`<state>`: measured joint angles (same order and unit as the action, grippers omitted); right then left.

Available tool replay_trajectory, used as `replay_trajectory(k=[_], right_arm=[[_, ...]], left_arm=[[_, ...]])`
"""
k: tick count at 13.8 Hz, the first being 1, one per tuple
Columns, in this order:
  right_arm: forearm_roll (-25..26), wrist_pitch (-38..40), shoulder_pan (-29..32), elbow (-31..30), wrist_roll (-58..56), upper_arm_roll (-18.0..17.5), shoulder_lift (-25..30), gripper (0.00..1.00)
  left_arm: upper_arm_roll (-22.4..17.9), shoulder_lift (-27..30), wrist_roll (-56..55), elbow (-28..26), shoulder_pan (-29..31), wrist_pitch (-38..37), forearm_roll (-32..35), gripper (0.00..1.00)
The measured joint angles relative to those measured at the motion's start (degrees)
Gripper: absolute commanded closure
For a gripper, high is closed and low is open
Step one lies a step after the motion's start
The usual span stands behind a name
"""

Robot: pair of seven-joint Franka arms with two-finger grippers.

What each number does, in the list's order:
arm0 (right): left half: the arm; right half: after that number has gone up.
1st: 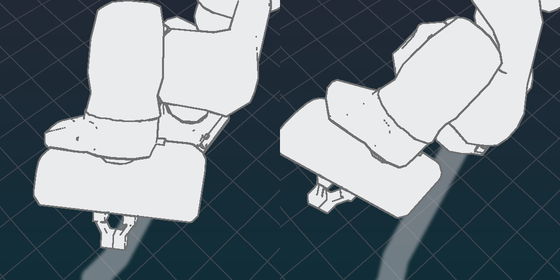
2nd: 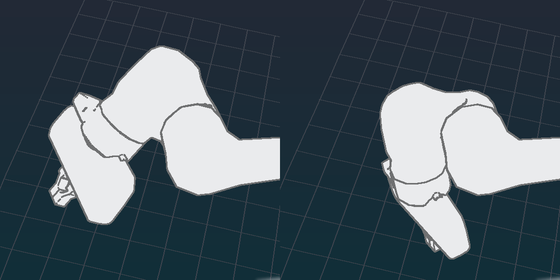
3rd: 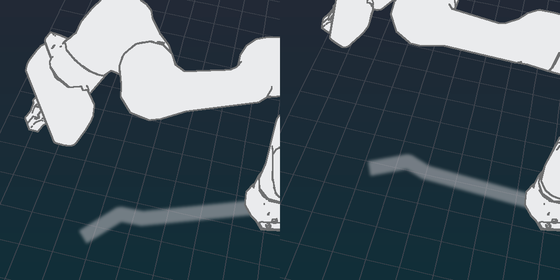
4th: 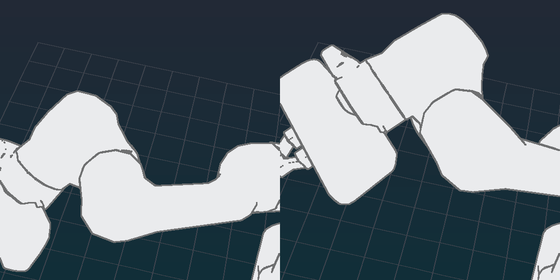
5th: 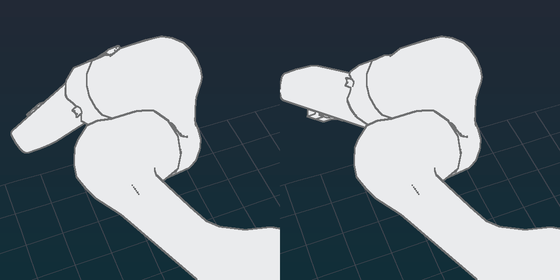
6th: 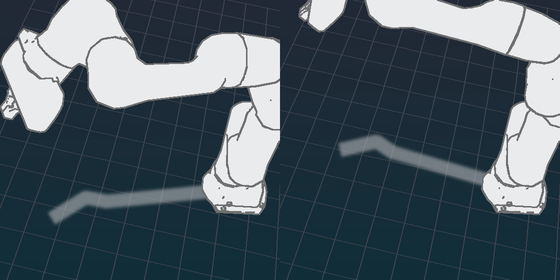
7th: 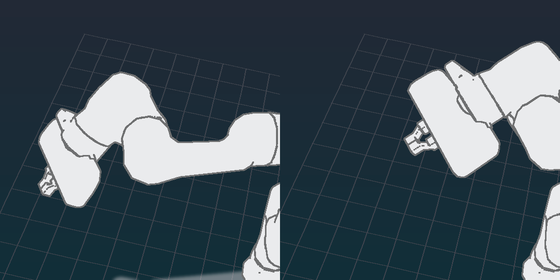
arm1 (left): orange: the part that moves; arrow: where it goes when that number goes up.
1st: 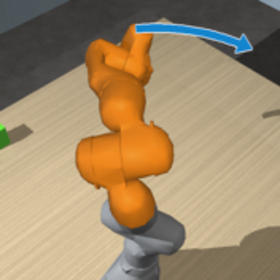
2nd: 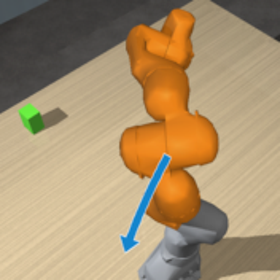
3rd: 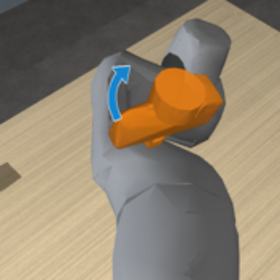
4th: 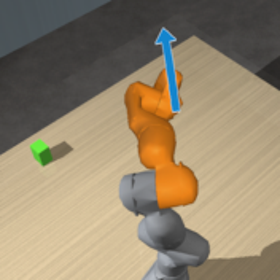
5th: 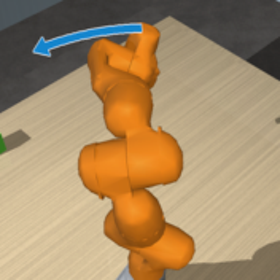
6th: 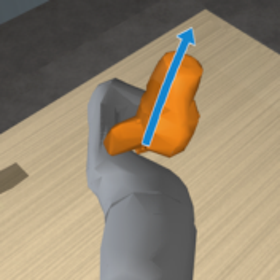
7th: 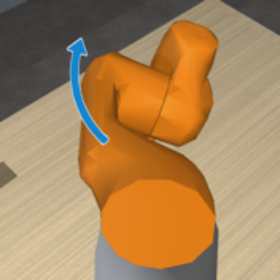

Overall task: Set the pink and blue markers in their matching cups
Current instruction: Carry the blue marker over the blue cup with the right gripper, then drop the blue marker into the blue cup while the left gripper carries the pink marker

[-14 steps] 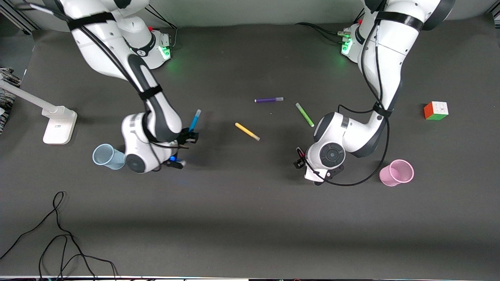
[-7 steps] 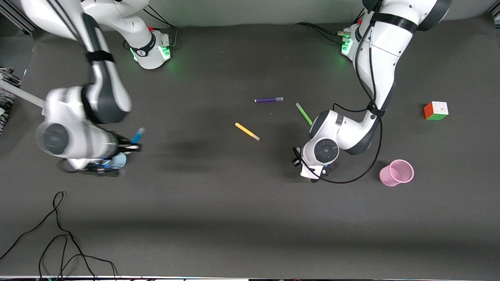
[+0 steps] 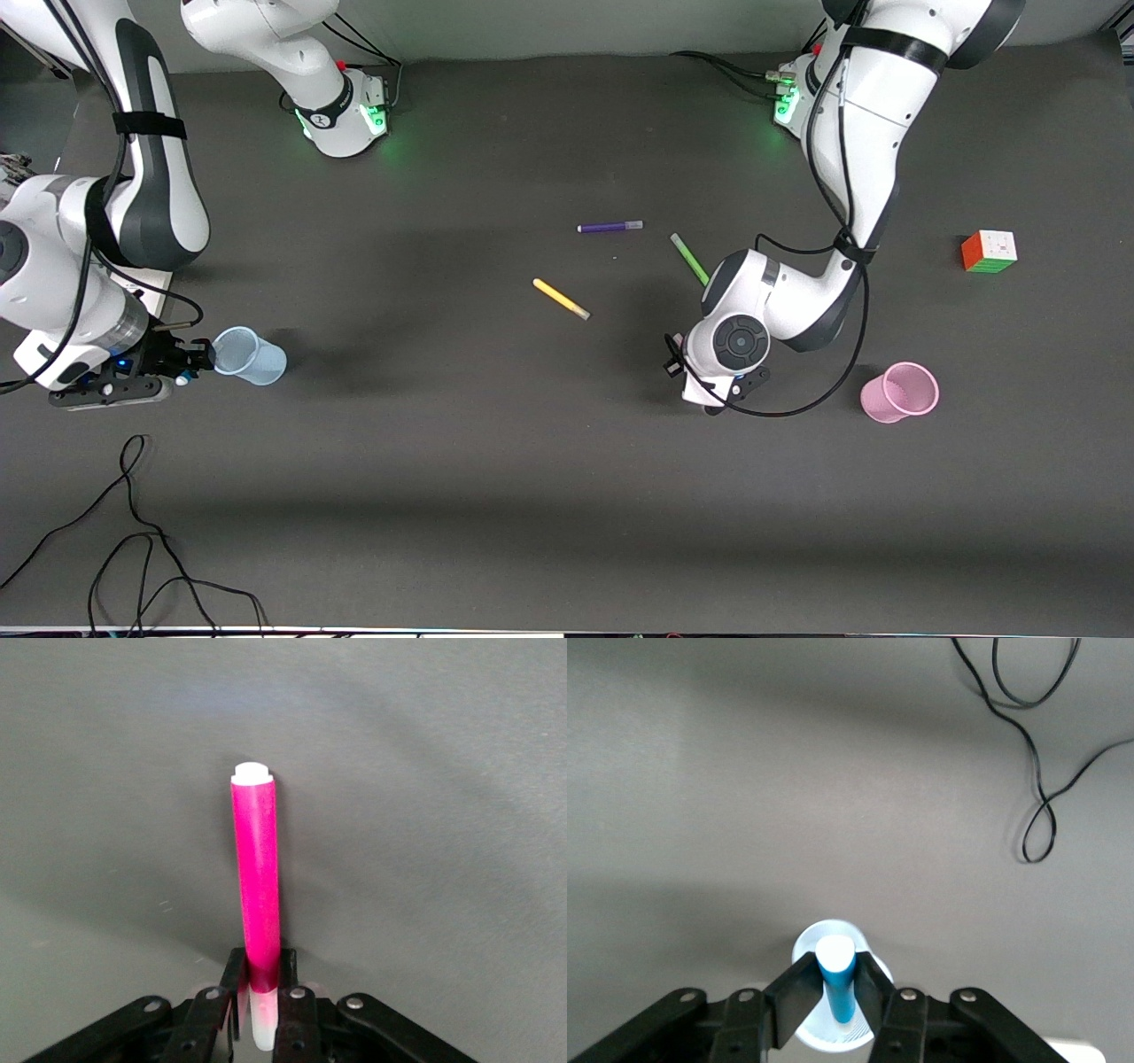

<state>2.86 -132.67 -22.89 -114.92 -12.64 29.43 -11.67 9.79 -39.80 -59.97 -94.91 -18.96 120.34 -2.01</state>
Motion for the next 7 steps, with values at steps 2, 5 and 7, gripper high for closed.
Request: replay_trajectory(k=[2,5,7], right_arm=[[0.04,-6.58,-0.01,-5.06,-1.14,0.66,0.33,1.0],[0.05,-15.87,-0.22,-11.66,-1.17,0.68,0.5,1.0],[0.05,-19.18,-0.3,-14.57,-1.17,0.68,0.52,0.98]], left_arm=[[-0.27,3.01,0.07,3.85,1.31,-10.79,0.0,1.0],[-0.62,8.84,5.36,9.89,5.58,-27.66,0.06,1.0],[-0.85,11.17,13.36,11.96,11.58,-35.28,-0.25,1.0]])
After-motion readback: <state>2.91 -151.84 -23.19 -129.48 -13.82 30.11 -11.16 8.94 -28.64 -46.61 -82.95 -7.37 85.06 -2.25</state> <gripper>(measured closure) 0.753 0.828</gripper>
